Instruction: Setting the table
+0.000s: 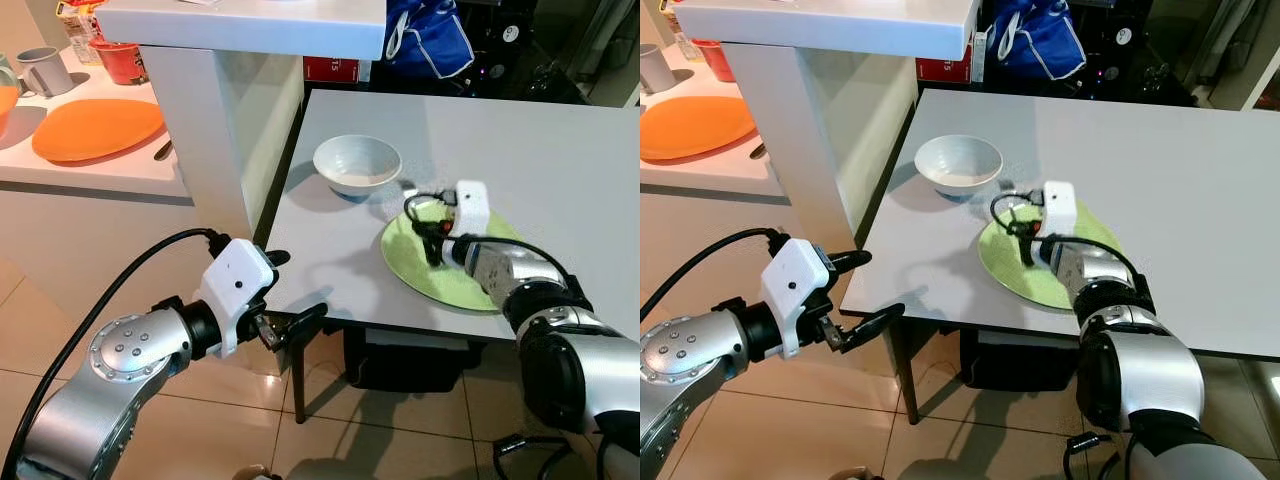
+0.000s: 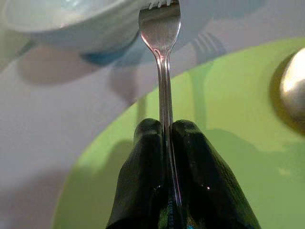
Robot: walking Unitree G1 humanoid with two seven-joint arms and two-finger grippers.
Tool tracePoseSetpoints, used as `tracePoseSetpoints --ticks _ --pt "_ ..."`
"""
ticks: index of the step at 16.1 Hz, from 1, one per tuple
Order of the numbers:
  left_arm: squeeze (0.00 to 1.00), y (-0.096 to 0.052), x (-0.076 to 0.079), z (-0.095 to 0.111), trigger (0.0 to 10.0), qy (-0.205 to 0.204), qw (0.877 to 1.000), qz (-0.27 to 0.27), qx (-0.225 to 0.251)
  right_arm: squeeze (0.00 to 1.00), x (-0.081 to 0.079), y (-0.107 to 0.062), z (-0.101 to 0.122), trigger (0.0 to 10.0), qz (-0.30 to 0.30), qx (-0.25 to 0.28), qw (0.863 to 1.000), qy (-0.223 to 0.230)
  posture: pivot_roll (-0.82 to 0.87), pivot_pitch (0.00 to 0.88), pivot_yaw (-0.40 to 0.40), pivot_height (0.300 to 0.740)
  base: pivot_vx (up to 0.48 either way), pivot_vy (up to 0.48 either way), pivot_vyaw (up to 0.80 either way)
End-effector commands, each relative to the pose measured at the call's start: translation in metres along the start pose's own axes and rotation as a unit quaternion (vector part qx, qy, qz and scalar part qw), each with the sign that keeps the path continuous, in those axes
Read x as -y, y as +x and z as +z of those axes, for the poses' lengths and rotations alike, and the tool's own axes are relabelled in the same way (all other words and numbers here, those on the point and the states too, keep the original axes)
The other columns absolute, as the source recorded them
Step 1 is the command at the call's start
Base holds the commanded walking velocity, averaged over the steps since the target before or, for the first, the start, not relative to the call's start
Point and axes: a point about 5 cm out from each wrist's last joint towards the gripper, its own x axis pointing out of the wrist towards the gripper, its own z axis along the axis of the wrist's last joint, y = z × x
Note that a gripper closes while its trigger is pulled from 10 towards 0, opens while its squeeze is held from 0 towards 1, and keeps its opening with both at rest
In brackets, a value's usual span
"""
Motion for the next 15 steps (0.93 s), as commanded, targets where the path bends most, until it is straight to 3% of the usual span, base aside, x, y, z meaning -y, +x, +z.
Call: tracePoseSetpoints --ticks 1,6,15 --pt "0.0 0.002 0.003 0.002 10.0 0.006 1.0 -0.006 0.005 0.0 0.003 0.0 -0.001 0.0 -0.026 0.003 1.0 0.005 0.16 0.0 0.03 0.74 0.0 0.0 0.0" --pt "0.0 0.009 0.008 0.003 10.0 -0.004 1.0 -0.014 0.018 0.0 0.006 -0.002 -0.01 0.0 -0.079 0.02 0.996 0.038 0.11 0.0 0.026 0.74 0.0 0.0 0.0" --pt "0.0 0.014 0.013 0.001 10.0 -0.006 0.999 -0.019 0.026 0.0 0.003 -0.018 -0.013 0.0 -0.104 0.029 0.993 0.042 0.08 0.0 0.01 0.74 0.0 0.0 0.0"
